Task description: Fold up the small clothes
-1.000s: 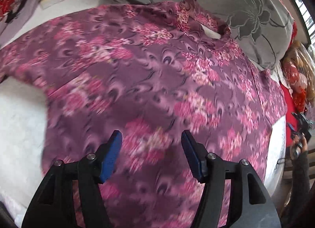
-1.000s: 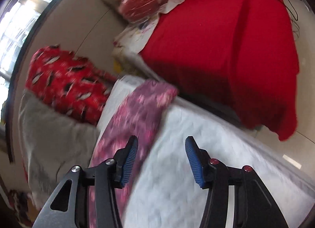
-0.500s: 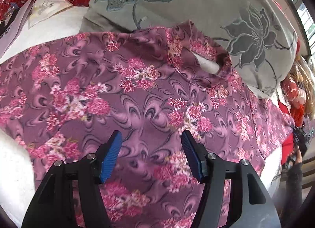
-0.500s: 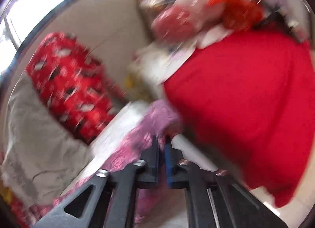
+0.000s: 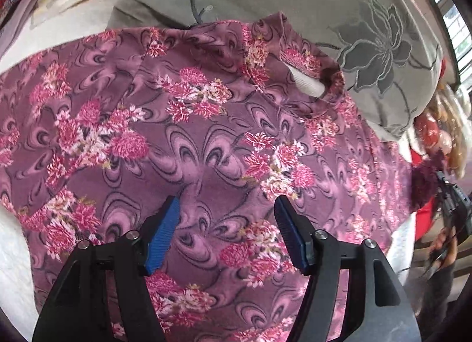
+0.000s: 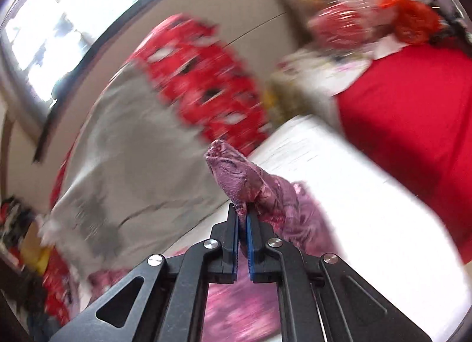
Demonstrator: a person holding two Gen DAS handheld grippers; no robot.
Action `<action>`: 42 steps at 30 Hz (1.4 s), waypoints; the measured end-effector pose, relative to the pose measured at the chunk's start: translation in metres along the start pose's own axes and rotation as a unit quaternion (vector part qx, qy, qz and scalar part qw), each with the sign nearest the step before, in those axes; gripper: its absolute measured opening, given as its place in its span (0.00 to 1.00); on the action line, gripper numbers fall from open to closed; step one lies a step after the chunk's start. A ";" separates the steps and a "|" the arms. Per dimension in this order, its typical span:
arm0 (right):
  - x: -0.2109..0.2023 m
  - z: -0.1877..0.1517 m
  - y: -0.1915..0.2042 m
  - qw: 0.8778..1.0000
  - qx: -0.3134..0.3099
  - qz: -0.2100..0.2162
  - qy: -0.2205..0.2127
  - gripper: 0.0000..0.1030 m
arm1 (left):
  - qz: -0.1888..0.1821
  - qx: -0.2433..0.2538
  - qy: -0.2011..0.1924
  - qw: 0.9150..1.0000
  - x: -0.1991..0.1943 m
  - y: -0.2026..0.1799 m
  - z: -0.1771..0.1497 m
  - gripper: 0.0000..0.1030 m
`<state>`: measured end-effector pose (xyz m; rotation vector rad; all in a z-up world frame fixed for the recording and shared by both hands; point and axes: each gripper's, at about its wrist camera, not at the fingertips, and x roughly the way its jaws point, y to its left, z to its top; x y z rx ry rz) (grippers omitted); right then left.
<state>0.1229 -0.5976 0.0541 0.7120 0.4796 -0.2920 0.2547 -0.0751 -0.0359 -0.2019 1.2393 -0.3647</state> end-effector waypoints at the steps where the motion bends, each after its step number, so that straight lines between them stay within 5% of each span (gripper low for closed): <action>1: 0.003 -0.010 0.016 1.000 -0.009 0.013 0.010 0.04 | -0.010 -0.003 0.005 1.000 -0.001 0.000 -0.001 0.64; 11: 0.034 -0.102 0.152 0.987 -0.065 0.109 0.099 0.04 | -0.083 0.003 0.017 0.996 -0.033 0.027 0.001 0.64; 21: 0.061 -0.211 0.288 0.954 -0.144 0.184 0.189 0.04 | -0.121 -0.021 -0.012 0.992 -0.081 0.079 0.015 0.64; 26: 0.074 -0.269 0.324 0.936 -0.165 0.199 0.238 0.05 | -0.134 -0.035 -0.022 0.990 -0.093 0.096 0.018 0.64; 31: 0.094 -0.309 0.319 0.920 -0.164 0.157 0.319 0.17 | -0.155 -0.041 0.002 0.987 -0.079 0.093 0.011 0.64; 34: 0.075 -0.303 0.301 0.919 -0.156 0.175 0.318 0.24 | -0.178 -0.042 0.033 0.983 -0.060 0.080 0.006 0.64; 37: 0.050 -0.280 0.272 0.932 -0.146 0.166 0.286 0.40 | -0.186 -0.042 0.061 0.980 -0.037 0.061 0.003 0.64; 40: 0.030 -0.252 0.230 0.948 -0.113 0.146 0.259 0.41 | -0.184 -0.059 0.075 0.978 -0.017 0.046 0.004 0.64; 41: 0.024 -0.244 0.216 0.953 -0.102 0.136 0.250 0.41 | -0.179 -0.066 0.067 0.979 -0.016 0.044 0.006 0.62; 42: 0.020 -0.236 0.203 0.958 -0.092 0.128 0.240 0.41 | -0.168 -0.073 0.049 0.982 -0.017 0.041 0.008 0.48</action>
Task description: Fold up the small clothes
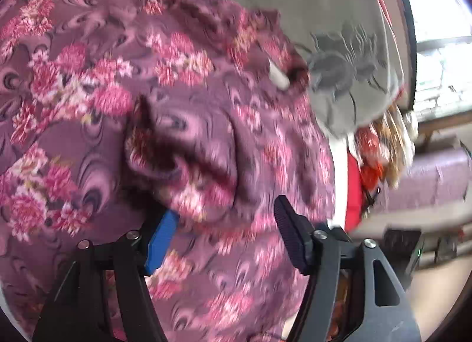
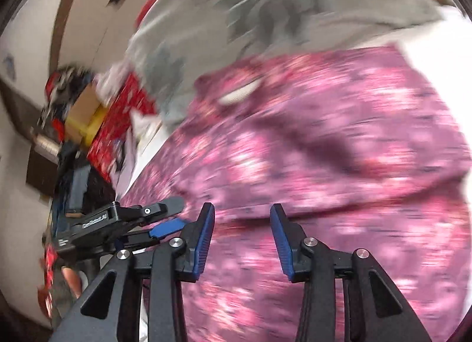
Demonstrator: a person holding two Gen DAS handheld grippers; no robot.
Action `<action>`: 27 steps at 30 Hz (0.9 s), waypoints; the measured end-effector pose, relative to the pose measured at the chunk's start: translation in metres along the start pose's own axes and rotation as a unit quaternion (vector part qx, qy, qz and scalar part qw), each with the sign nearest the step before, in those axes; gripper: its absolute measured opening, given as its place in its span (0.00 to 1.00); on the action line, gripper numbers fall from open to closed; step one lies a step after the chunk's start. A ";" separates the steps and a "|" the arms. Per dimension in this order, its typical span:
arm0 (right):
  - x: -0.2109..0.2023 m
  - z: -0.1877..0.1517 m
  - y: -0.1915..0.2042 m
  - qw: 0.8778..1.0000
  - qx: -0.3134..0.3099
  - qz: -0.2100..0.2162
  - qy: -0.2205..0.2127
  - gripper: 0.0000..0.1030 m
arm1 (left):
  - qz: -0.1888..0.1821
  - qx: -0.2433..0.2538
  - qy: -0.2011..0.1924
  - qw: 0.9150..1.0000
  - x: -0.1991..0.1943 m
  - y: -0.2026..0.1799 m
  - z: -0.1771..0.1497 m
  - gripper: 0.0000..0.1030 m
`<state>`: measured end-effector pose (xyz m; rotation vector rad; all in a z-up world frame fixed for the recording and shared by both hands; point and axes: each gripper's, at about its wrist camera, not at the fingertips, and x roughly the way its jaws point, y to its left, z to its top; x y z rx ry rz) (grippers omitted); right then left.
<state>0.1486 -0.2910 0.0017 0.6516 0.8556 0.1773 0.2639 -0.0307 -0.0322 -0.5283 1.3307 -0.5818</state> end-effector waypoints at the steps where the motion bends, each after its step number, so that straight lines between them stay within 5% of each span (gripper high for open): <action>1: -0.012 0.001 -0.013 1.000 0.013 -0.007 -0.013 0.41 | 0.006 0.004 -0.014 1.000 -0.003 -0.003 0.002 0.32; 2: -0.017 0.002 -0.019 0.999 0.023 -0.011 -0.023 0.41 | 0.012 0.011 -0.026 1.000 -0.008 -0.008 0.003 0.06; 3: -0.031 0.004 -0.034 0.998 0.039 -0.018 -0.038 0.40 | 0.014 0.013 -0.038 0.999 -0.013 -0.011 0.005 0.03; 9: -0.076 0.012 -0.105 0.985 0.116 -0.071 -0.108 0.44 | 0.036 0.029 -0.122 0.991 -0.071 -0.007 -0.001 0.04; 16: -0.025 0.027 -0.133 0.987 0.149 -0.045 -0.049 0.43 | 0.055 0.001 -0.074 0.996 -0.052 0.019 -0.003 0.04; 18: -0.023 0.031 -0.120 0.993 0.103 -0.041 -0.047 0.08 | 0.058 0.008 -0.074 0.996 -0.052 0.020 -0.006 0.04; 22: -0.052 0.032 -0.113 0.988 0.078 -0.055 -0.122 0.09 | 0.080 -0.004 -0.064 0.995 -0.058 0.039 -0.015 0.07; 25: -0.032 0.027 -0.136 0.988 0.091 -0.108 -0.055 0.09 | 0.067 -0.042 -0.067 0.995 -0.071 0.061 -0.028 0.08; 27: -0.038 0.025 -0.137 0.988 0.095 -0.105 -0.063 0.14 | 0.058 -0.048 -0.084 0.994 -0.086 0.065 -0.033 0.08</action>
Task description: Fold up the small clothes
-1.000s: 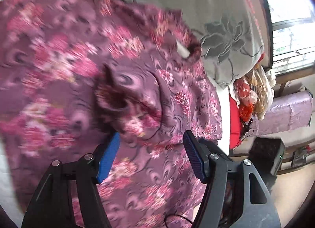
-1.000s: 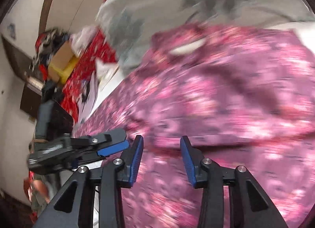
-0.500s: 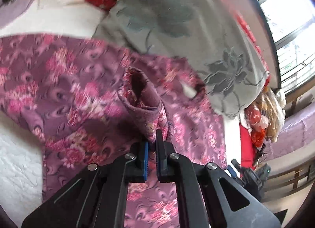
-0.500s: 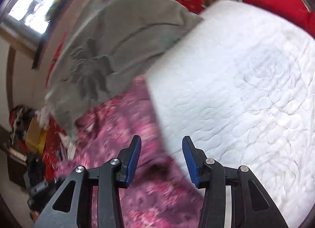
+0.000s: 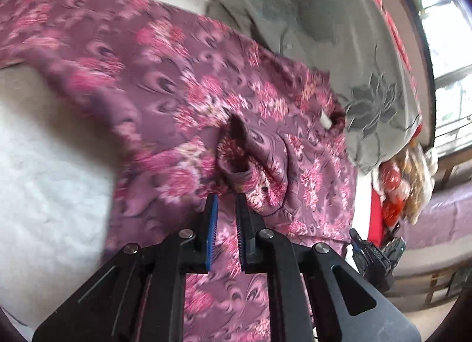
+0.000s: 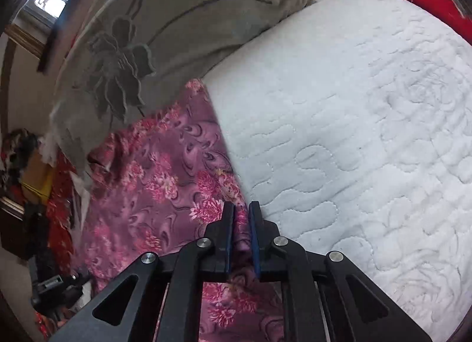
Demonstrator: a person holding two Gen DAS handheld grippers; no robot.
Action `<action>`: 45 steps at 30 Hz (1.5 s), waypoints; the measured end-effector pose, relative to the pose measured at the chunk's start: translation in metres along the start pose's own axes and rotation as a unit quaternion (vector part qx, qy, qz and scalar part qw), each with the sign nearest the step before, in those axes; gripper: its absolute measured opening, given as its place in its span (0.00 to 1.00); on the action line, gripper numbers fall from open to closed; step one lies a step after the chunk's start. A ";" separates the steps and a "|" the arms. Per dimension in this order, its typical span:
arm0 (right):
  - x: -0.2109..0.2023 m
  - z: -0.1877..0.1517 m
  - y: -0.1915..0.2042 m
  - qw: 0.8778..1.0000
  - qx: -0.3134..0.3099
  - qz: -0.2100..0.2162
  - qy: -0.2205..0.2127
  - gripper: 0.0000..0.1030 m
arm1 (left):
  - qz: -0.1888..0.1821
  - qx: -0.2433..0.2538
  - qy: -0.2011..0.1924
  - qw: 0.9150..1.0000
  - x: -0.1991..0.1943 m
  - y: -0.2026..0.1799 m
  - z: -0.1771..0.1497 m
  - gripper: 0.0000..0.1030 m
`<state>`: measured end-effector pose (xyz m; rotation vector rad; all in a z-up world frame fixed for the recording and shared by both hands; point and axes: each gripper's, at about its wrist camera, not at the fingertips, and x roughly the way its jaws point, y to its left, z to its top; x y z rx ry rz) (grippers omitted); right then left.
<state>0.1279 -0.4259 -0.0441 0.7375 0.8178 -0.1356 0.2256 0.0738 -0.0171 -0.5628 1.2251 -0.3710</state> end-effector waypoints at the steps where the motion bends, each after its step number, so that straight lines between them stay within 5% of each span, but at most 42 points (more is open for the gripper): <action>1: -0.007 0.001 0.002 1.000 0.003 -0.009 -0.013 0.18 | -0.006 0.000 -0.006 1.000 -0.005 -0.001 0.001 0.08; 4: -0.030 0.009 0.018 0.997 -0.002 0.022 -0.073 0.19 | -0.024 0.023 -0.016 0.999 -0.011 -0.025 0.013 0.11; 8: -0.019 0.015 0.055 0.996 -0.049 0.038 -0.066 0.23 | -0.022 0.063 -0.021 0.998 0.009 -0.065 0.022 0.41; 11: 0.008 0.011 0.065 0.996 -0.063 0.029 -0.053 0.24 | 0.007 0.089 -0.002 0.996 0.041 -0.078 0.019 0.42; 14: 0.047 -0.001 0.055 0.997 -0.076 -0.017 -0.016 0.25 | 0.087 0.134 0.014 0.987 0.078 -0.076 0.009 0.39; 22: 0.027 0.018 0.076 0.994 -0.091 0.000 -0.064 0.35 | 0.052 0.135 -0.006 0.989 0.055 -0.087 0.009 0.48; 25: 0.061 0.018 0.074 0.994 -0.100 -0.028 -0.017 0.47 | 0.075 0.133 0.017 0.988 0.077 -0.077 0.007 0.48; 29: 0.050 0.014 0.089 0.991 -0.115 -0.055 -0.033 0.48 | 0.062 0.136 0.013 0.989 0.060 -0.081 0.004 0.49; 35: 0.056 -0.026 0.154 0.983 -0.181 0.007 -0.006 0.48 | 0.006 0.071 -0.040 0.997 -0.005 -0.044 0.019 0.49; 43: 0.099 -0.108 0.250 0.956 -0.287 0.043 0.046 0.52 | 0.067 -0.048 -0.121 0.989 -0.098 0.087 0.071 0.51; 45: 0.102 -0.128 0.256 0.948 -0.317 0.023 0.009 0.61 | 0.089 -0.091 -0.130 0.983 -0.114 0.125 0.079 0.51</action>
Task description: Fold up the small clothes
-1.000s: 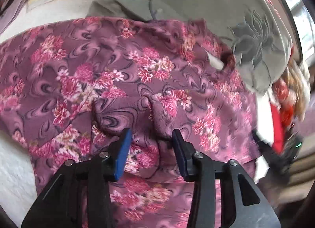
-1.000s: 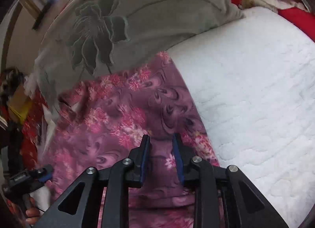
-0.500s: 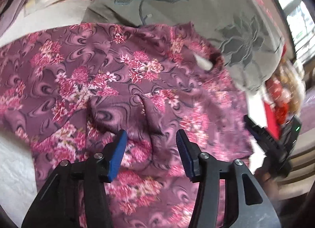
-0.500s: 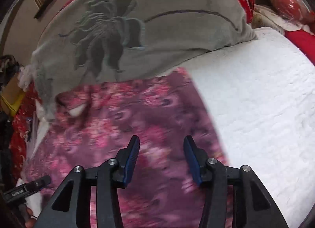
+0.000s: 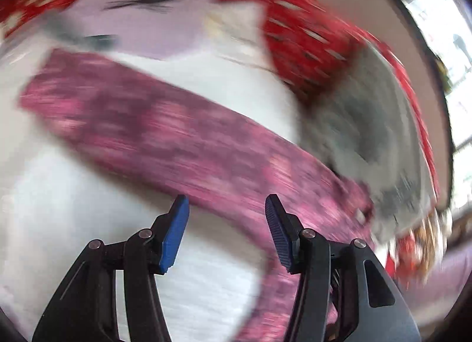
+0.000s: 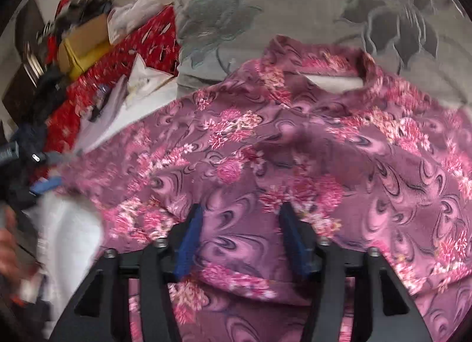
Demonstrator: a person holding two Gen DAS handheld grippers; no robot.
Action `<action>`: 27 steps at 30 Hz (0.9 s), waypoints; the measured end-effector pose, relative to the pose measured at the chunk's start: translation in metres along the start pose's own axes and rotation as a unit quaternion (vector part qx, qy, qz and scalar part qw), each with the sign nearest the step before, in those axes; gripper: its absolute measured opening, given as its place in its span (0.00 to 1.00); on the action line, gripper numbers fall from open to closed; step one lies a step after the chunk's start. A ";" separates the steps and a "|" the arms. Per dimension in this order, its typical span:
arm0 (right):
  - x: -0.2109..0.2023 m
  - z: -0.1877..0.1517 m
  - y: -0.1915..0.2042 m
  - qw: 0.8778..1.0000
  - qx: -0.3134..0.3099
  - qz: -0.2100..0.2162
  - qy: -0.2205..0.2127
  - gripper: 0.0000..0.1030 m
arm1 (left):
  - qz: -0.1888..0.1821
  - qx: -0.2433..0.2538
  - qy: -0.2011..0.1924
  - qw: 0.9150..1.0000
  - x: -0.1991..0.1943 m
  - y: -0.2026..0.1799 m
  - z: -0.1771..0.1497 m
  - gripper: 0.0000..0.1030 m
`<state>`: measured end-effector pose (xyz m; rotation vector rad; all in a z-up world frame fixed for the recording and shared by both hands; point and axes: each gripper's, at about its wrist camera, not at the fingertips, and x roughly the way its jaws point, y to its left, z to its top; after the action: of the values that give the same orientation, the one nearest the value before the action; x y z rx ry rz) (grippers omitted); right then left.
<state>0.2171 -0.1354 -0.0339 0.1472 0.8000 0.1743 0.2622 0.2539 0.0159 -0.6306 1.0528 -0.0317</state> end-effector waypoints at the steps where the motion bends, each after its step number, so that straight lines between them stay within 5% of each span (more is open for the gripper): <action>1: 0.001 -0.004 0.006 1.000 -0.016 -0.004 -0.010 0.70 | 0.009 -0.023 -0.005 1.000 -0.003 0.020 0.009 0.51; 5: 0.011 -0.006 0.021 0.998 -0.063 -0.022 -0.006 0.85 | 0.021 -0.110 -0.008 0.994 -0.002 0.080 0.025 0.51; 13: 0.013 -0.009 0.025 0.997 -0.074 -0.027 -0.006 0.87 | -0.021 -0.222 -0.011 0.975 0.024 0.130 0.039 0.51; 16: 0.013 -0.009 0.025 0.997 -0.073 -0.026 -0.008 0.87 | -0.011 -0.219 -0.025 0.975 0.027 0.126 0.052 0.46; 18: 0.012 -0.010 0.024 0.997 -0.072 -0.024 -0.009 0.87 | -0.020 -0.207 -0.021 0.978 0.031 0.120 0.057 0.02; 27: 0.011 -0.009 0.022 0.998 -0.065 -0.016 -0.010 0.88 | -0.059 -0.128 -0.050 0.989 0.007 0.053 0.047 0.02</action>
<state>0.2164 -0.1106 -0.0436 0.0133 0.7690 0.1948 0.2897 0.3178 -0.0001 -0.9176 0.9287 0.0330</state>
